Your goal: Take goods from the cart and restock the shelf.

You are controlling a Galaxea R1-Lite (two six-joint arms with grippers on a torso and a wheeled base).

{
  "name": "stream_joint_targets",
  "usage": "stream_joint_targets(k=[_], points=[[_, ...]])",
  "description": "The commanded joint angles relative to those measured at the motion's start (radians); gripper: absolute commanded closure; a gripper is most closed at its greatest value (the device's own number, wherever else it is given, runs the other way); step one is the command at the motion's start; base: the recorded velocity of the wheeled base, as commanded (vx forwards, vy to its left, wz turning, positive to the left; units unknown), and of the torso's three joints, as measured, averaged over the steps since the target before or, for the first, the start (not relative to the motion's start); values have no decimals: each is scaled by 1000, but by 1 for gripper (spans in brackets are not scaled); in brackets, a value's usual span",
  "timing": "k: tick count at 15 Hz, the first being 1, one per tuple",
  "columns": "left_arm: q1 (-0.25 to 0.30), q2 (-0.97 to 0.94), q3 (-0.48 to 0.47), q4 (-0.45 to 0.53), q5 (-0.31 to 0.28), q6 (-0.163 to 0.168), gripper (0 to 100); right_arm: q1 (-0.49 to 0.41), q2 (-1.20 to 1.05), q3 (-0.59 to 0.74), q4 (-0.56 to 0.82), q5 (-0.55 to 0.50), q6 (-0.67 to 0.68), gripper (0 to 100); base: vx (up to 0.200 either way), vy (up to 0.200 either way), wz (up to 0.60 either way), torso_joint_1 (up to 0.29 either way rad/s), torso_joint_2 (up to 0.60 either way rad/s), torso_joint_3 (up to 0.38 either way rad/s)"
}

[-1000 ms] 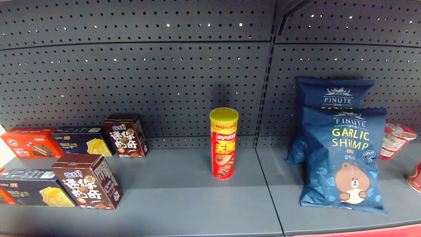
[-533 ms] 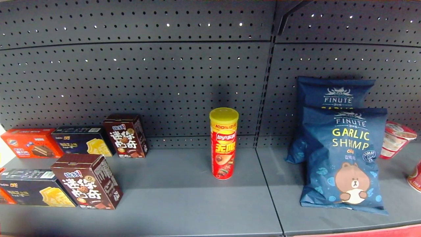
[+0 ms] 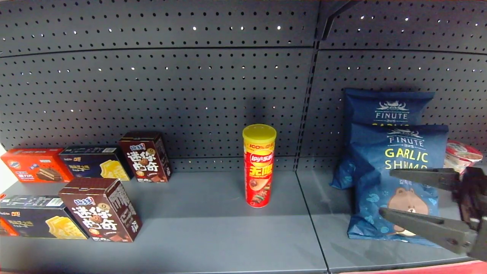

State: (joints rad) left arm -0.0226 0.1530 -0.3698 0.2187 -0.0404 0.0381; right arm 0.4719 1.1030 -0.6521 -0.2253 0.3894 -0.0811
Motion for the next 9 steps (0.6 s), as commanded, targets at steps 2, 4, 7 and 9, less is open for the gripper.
stream_joint_targets(k=[2, 4, 7, 9], points=[[-16, 34, -15, -9, 1, -30, 100, 45, 330, -100, -121, 55, -40, 0, 0, 0, 0, 0, 0, 0], [-17, 30, -21, -10, -1, -50, 100, 59, 400, -156, -127, 74, -72, 0, 0, 0, 0, 0, 0, 0], [-42, 30, -28, -9, -3, -53, 100, 63, 541, -248, -127, 137, -151, 0, 0, 0, 0, 0, 0, 0], [-60, 30, -28, -9, -3, -52, 100, 62, 609, -282, -161, 209, -157, 0, 0, 0, 0, 0, 0, 0]])
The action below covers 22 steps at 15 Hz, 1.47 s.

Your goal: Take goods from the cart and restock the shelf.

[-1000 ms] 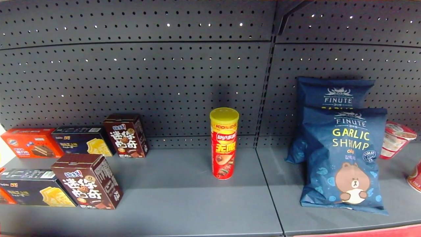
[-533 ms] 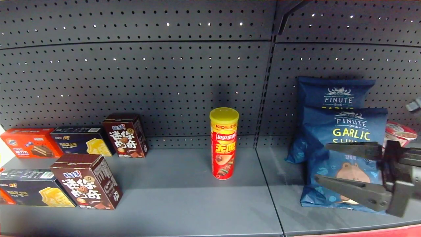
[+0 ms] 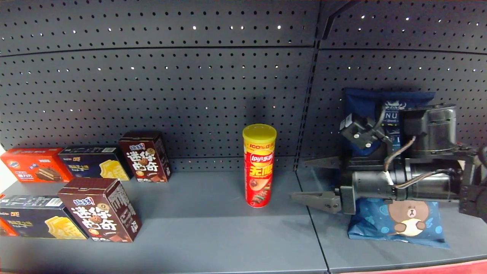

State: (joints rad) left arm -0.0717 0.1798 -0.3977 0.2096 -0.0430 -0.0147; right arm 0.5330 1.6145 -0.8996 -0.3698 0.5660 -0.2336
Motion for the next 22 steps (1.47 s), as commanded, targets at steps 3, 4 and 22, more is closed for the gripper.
stream_joint_targets(k=[3, 4, 22], points=[[-23, 0, 0, 1, 0, -1, 100, -2, 183, -88, -61, 51, -4, 0, 0, 0, 0, 0, 0, 0], [-23, 0, -3, 1, 0, 1, 100, -7, 217, -113, -63, 58, -6, 0, 0, 0, 0, 0, 0, 0], [-19, -28, 5, 14, 3, 4, 100, 1, 529, -383, -118, 103, -30, 0, 0, 0, 0, 0, 0, 0]])
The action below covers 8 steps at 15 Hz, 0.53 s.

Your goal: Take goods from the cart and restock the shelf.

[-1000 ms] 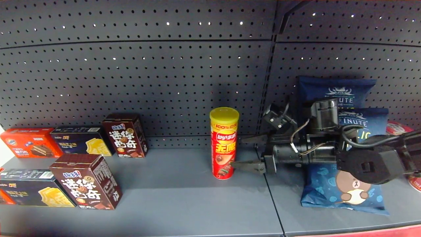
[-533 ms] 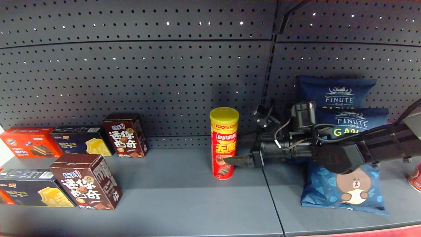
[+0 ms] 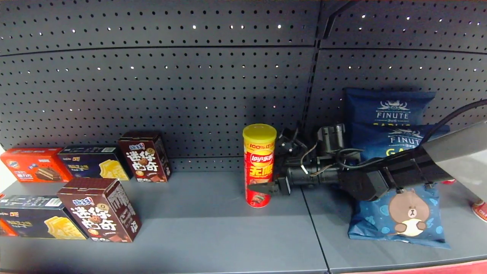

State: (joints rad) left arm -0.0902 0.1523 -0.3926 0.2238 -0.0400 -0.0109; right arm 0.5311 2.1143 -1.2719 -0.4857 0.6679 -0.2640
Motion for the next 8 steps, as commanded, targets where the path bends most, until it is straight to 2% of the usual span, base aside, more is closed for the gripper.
stream_joint_targets(k=[1, 5, 6, 8], points=[[1, -2, 1, 0, 0, 0, 100, 4, 33, -12, -4, 1, 0, 0, 0, 0, 0, 0, 0, 0], [1, -8, 6, 20, 0, 2, 100, 15, 62, -21, -37, 13, 23, 0, 0, 0, 0, 0, 0, 0], [1, -16, 6, 20, 0, 2, 100, 17, 70, -21, -66, 21, 34, 100, 0, 0, 0, 0, 0, 0], [1, -23, 8, 28, 0, 2, 100, 27, 66, -18, -74, -7, 65, 100, 0, 0, 0, 0, 0, 0]])
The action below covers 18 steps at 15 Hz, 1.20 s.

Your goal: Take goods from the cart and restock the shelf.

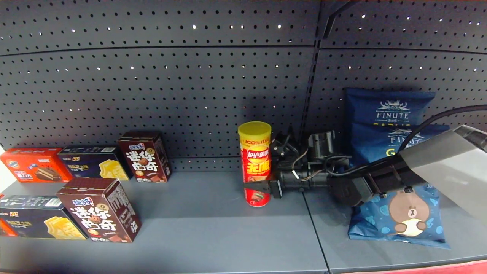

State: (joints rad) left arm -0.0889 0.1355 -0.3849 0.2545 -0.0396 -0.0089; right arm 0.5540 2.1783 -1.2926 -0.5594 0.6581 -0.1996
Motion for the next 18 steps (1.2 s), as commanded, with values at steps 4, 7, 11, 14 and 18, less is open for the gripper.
stream_joint_targets(k=[4, 7, 11, 14, 18], points=[[0, -34, 3, 35, 0, 0, 100, 14, -60, 44, 1, -72, 6, 100, 0, 0, 0, 0, 0, 0], [0, -34, 1, 34, -2, 0, 100, 33, -163, 133, -2, -129, 57, 100, 0, 0, 0, 0, 0, 0], [0, -34, -22, 32, 3, 0, 100, 75, -342, 279, -1, -181, 86, 100, 0, 0, 0, 0, 0, 0], [5, -33, -71, 37, 6, 0, 100, 92, -463, 406, -14, -202, 95, 100, 0, 0, 0, 0, 0, 0], [8, -17, -126, 39, 32, -2, 100, 98, -477, 565, -251, -261, 103, 100, 0, 0, 0, 0, 0, 0]])
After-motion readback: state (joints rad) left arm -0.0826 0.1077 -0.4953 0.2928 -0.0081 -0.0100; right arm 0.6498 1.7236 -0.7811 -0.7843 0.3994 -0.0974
